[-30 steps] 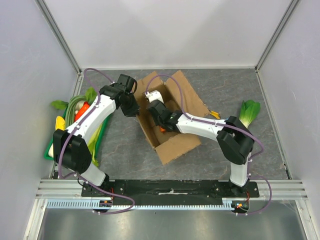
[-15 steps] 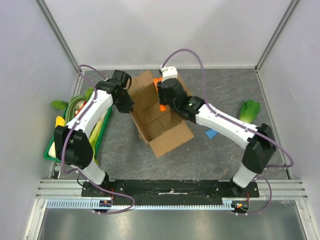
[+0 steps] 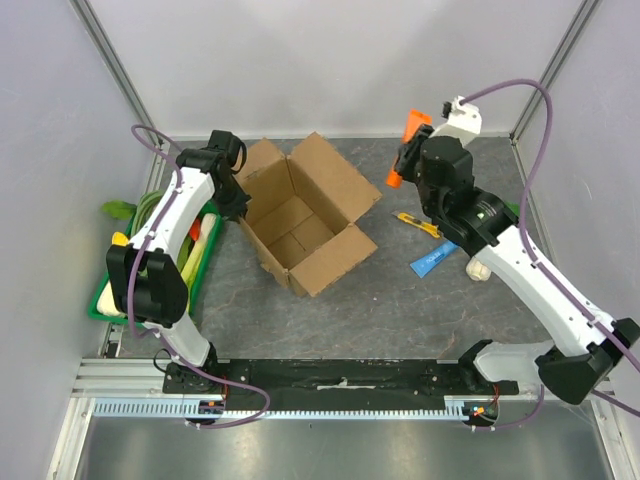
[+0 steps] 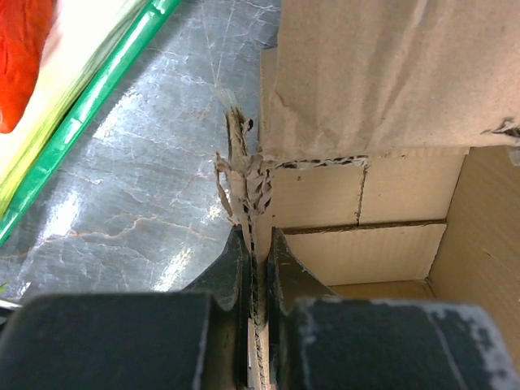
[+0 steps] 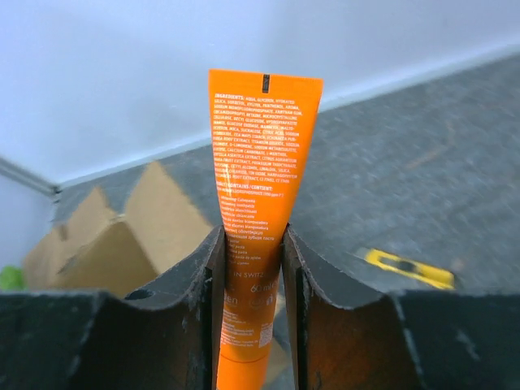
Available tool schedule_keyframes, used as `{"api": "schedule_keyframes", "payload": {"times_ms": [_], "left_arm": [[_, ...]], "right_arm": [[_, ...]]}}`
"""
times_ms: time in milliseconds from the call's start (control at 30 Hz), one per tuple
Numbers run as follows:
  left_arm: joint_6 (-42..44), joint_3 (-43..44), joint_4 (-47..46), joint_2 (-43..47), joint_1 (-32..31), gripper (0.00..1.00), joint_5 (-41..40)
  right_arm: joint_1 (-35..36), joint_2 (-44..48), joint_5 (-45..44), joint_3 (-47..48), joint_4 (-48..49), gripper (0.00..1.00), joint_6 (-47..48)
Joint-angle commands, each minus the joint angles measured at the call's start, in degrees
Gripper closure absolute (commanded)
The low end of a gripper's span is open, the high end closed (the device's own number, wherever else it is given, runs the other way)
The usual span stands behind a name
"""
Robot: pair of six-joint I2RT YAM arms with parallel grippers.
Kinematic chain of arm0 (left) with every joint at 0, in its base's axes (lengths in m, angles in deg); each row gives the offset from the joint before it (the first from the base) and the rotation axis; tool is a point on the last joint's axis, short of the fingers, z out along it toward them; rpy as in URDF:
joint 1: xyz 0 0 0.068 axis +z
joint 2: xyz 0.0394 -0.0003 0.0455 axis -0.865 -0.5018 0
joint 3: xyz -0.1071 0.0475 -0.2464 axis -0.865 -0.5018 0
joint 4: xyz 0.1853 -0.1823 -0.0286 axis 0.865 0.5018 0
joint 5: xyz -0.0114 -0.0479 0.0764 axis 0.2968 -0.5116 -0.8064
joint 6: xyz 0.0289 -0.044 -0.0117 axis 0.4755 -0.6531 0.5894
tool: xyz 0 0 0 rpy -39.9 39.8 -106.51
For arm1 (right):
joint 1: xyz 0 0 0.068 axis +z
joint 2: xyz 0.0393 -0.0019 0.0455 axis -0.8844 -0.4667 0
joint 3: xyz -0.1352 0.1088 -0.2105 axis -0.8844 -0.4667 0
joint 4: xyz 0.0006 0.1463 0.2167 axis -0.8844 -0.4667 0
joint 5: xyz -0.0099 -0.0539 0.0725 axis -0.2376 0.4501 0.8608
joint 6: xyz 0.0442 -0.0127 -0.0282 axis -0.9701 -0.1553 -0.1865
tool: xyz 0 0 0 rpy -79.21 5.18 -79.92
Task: Unpack the express box
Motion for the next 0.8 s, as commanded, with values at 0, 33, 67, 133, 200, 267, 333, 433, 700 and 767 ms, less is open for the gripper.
{"api": "schedule_keyframes", "payload": {"times_ms": [0,33,67,133,200,267,333,433,700,767], "left_arm": [[-3.1,2.6,2.0,0.2,0.4,0.94,-2.1],[-2.9,2.6,1.9,0.2,0.5,0.92,-1.6],[-2.8,2.2,1.9,0.0,0.6,0.86,-1.4],[-1.9,1.9,1.8,-0.4,0.7,0.83,-0.2],[-0.3,1.4,1.3,-0.6,0.8,0.80,0.6],[0.8,0.5,-0.3,0.0,1.0,0.76,1.2],[1.4,-0.5,-2.4,1.0,1.1,0.72,2.3],[2.6,-0.7,-3.5,2.1,1.2,0.53,2.5],[4.9,-0.6,-5.5,4.1,1.2,0.30,4.2],[5.2,-0.7,-5.4,4.6,1.2,0.27,4.1]], "right_arm": [[-2.6,0.4,-8.8,-6.7,-12.1,0.62,-13.2],[-3.3,0.3,-9.1,-8.2,-15.0,0.62,-15.2],[-3.6,0.4,-9.4,-9.7,-16.3,0.62,-17.2],[-4.1,0.2,-8.7,-14.7,-17.8,0.62,-22.9],[-4.3,-0.7,-7.3,-19.3,-17.9,0.62,-26.1],[-5.2,-2.6,-5.6,-21.3,-17.4,0.62,-28.5],[-5.6,-4.8,-5.8,-23.9,-15.3,0.62,-28.8],[-7.3,-7.6,-4.9,-26.3,-12.1,0.62,-28.8],[-10.8,-14.1,-0.7,-30.0,-2.5,0.62,-25.9],[-10.9,-15.0,-0.3,-30.7,-1.9,0.61,-25.8]]}}
